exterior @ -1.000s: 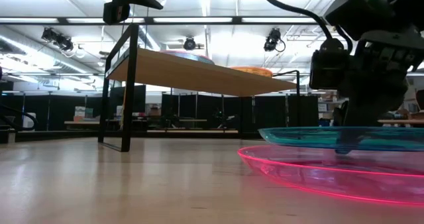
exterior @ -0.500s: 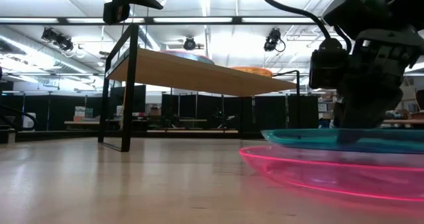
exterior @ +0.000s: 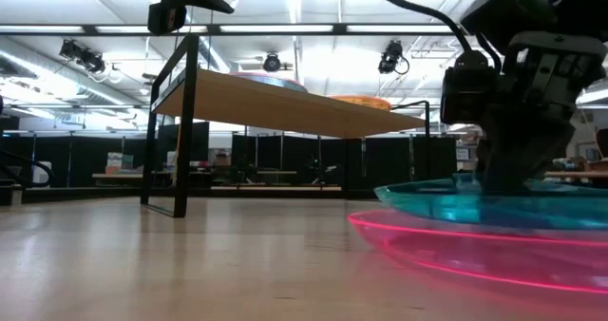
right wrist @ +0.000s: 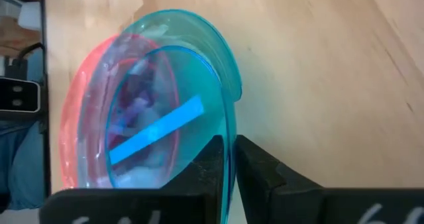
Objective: Place and stack plates onto a shelf
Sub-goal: Stack the blue plate on the orange plate on the shelf
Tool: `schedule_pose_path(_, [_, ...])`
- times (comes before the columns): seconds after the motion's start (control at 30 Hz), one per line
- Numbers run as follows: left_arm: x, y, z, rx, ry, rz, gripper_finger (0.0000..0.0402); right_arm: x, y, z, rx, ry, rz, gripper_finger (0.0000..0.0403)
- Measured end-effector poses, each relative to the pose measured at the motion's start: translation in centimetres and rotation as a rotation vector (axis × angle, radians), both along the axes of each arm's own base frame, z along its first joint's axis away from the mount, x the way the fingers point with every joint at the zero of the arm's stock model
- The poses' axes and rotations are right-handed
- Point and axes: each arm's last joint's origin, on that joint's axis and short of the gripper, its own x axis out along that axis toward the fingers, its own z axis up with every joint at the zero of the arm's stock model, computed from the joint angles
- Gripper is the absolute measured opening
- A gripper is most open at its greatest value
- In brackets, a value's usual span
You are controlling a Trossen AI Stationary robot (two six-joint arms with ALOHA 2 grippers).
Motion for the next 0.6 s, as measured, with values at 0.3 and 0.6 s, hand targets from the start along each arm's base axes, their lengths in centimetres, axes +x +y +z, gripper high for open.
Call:
schedule_pose_path(0.3, [0.0, 0.0, 0.0, 0.000, 0.000, 0.000, 0.0082, 0.7, -0.2, 0.8, 0.085, -0.085, 0.039, 0.0041])
schedule_pose_path(0.6, [0.0, 0.0, 0.0, 0.000, 0.000, 0.000, 0.0082, 1.3, -1.2, 1.3, 0.206, -0.099, -0.011, 0.0041])
